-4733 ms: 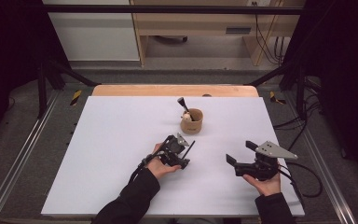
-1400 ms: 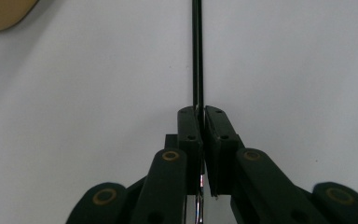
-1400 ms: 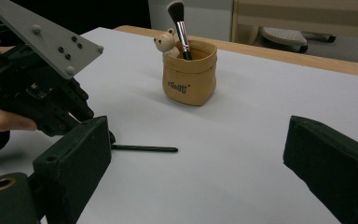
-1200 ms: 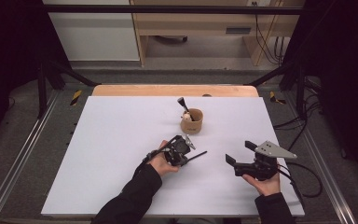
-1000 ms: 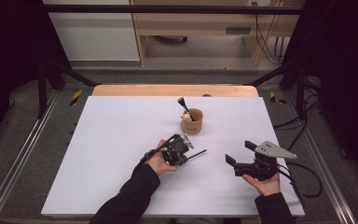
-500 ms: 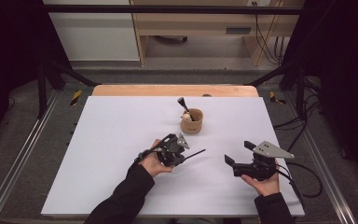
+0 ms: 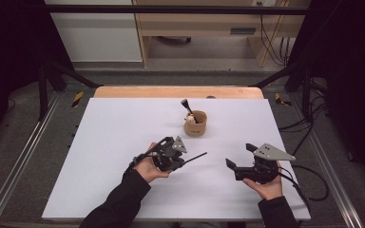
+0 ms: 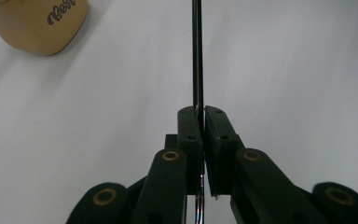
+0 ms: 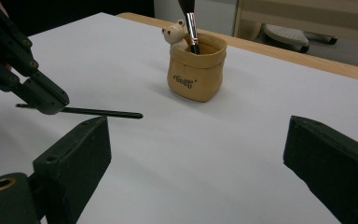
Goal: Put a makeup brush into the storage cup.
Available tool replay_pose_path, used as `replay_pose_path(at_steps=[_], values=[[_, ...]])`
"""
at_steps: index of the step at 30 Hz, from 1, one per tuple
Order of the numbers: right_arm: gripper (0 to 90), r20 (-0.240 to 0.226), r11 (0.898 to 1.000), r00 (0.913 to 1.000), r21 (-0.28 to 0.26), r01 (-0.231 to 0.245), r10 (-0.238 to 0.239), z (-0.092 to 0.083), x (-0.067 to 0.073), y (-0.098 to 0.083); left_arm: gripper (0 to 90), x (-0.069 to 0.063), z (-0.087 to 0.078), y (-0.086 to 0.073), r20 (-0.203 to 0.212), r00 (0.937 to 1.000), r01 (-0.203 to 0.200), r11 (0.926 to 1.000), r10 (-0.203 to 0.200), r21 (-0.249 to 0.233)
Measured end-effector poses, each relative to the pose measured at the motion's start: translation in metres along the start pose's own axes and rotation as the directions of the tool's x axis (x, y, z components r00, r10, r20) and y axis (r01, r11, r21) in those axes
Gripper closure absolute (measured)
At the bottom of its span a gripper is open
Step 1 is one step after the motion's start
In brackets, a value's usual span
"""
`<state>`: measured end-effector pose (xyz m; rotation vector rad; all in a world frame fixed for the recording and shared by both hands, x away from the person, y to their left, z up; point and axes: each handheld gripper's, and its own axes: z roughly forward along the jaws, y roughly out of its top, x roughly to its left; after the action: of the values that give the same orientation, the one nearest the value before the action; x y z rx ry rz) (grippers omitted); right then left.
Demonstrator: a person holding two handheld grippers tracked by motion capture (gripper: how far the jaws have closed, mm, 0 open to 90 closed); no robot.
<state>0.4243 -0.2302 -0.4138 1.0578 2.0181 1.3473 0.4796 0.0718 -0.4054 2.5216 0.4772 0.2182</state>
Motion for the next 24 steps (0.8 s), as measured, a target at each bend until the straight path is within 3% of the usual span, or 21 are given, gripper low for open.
replay_pose_path(at_steps=[15, 24], values=[[7.5, -0.046, 0.997, 0.9964, 0.023, 0.072, -0.071, 0.008, 0.018, 0.014, 85.6, -0.001, -0.011, -0.005, 0.027, 0.9993, -0.024, 0.9996, 0.024, -0.012], [7.9, -0.082, 0.991, 0.9891, 0.041, 0.126, -0.122, 0.012, 0.03, 0.022, 85.6, 0.001, -0.017, -0.009, 0.038, 0.9991, -0.021, 0.9997, 0.021, -0.011]])
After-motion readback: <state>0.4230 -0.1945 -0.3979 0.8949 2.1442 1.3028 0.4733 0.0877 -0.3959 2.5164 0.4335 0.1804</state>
